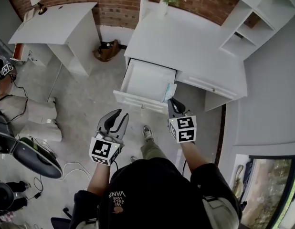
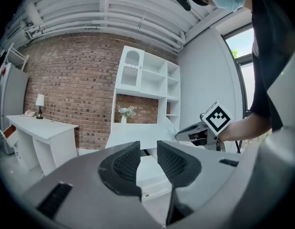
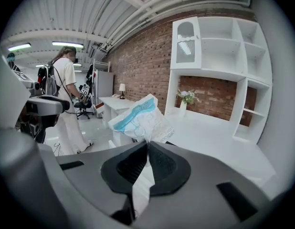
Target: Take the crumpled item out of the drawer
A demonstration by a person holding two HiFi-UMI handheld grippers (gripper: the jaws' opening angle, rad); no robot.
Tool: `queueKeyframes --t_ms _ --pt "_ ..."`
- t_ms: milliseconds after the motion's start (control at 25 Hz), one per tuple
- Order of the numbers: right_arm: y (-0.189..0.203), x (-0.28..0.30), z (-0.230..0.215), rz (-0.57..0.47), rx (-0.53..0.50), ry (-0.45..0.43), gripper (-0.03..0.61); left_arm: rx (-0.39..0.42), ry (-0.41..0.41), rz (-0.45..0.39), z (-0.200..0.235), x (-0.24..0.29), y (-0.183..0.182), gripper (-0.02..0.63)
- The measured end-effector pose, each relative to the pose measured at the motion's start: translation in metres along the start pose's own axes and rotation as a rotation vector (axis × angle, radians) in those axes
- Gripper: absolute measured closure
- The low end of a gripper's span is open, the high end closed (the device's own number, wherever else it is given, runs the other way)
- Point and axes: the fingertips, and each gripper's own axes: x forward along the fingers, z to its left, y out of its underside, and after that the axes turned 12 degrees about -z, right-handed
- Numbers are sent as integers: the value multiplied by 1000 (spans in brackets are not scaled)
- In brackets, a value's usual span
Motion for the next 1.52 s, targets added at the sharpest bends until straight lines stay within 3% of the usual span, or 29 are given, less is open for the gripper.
queueKeyframes --t_ms 800,1520 --pt "-46 -139 54 -185 101 45 565 49 43 -26 -47 -84 -29 558" --pt "-69 -204 70 -256 148 90 565 66 10 -37 -54 -125 -49 607"
